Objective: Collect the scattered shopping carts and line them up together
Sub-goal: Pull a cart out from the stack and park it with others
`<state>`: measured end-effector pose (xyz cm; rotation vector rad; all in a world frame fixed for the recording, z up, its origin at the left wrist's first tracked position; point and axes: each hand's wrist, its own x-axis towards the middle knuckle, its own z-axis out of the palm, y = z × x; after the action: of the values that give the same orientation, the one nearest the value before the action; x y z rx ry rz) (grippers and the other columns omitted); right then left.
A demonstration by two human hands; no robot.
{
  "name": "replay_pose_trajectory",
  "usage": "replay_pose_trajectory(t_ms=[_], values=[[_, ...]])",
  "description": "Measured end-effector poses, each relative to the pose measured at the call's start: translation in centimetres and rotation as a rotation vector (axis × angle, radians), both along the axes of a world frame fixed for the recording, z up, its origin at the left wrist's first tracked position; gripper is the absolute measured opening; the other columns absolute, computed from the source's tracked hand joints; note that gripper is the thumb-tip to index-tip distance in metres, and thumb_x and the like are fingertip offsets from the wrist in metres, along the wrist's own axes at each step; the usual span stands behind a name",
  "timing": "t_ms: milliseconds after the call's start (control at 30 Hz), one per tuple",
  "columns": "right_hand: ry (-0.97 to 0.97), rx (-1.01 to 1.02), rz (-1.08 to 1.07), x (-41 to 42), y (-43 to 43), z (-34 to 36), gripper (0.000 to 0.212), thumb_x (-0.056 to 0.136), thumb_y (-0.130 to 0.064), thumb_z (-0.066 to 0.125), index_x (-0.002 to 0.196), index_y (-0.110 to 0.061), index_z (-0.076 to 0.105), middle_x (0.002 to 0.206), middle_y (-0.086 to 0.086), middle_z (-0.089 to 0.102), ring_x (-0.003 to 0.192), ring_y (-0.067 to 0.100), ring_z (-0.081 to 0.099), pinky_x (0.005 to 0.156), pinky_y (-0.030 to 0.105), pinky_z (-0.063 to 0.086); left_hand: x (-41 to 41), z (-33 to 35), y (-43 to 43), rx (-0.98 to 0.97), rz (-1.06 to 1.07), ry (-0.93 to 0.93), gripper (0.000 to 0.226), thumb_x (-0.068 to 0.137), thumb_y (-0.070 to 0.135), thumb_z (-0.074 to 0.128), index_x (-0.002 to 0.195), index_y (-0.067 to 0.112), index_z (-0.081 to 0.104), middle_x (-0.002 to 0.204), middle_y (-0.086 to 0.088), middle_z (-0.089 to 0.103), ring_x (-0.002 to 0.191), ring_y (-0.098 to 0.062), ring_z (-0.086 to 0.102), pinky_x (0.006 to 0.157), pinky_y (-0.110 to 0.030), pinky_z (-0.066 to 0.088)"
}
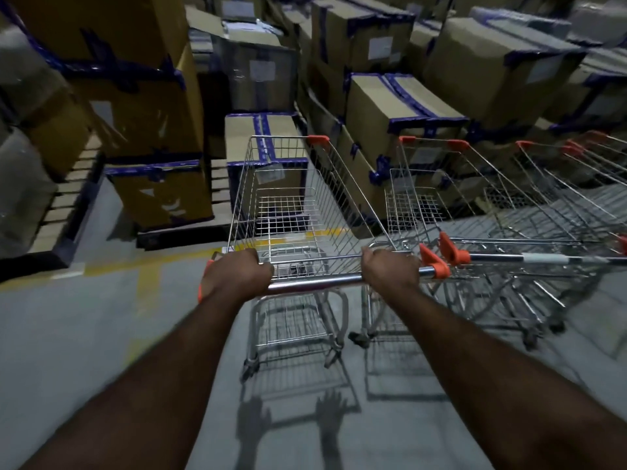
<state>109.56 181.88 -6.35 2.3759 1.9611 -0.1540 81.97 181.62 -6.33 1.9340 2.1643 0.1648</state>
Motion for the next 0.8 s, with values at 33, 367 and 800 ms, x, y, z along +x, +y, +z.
replay_pose_trajectory(t_ms=[33,367,800], values=[[-0.006,-0.001,0.011,0.2,-0.2,0.0,0.053,0.108,-0.037,0.018,0.119,-0.013,0.064,0.105,0.013,0.071,0.096,0.034,0.065,0.108,0.062,0.036,0.1,0.1,-0.1,-0.002,0.003,0.0,0.039,0.083,0.049,0.045,0.101,0.021,0.065,0.113,-0.01,0.07,0.105,-0.031,0.059,0.081,-0.037,0.043],[0.094,-0.049,0.017,1.7,-2.2,-0.2,0.072,0.102,-0.065,0.014,0.149,-0.02,0.046,0.158,0.017,0.039,0.15,0.037,0.026,0.122,0.062,0.006,2.3,0.2,-1.3,-0.011,0.023,-0.024,0.045,0.084,0.052,0.037,0.1,0.019,0.064,0.113,-0.008,0.069,0.102,-0.027,0.061,0.098,-0.047,0.04],[0.145,-0.114,0.14,2.8,-6.0,3.8,0.075,0.101,-0.068,0.027,0.16,-0.022,0.024,0.17,0.014,0.009,0.156,0.036,0.006,0.121,0.063,0.005,7.3,2.5,-2.8,0.082,-0.305,-0.041,0.039,0.092,0.041,0.052,0.125,0.021,0.06,0.127,-0.006,0.063,0.113,-0.027,0.059,0.088,-0.037,0.049]])
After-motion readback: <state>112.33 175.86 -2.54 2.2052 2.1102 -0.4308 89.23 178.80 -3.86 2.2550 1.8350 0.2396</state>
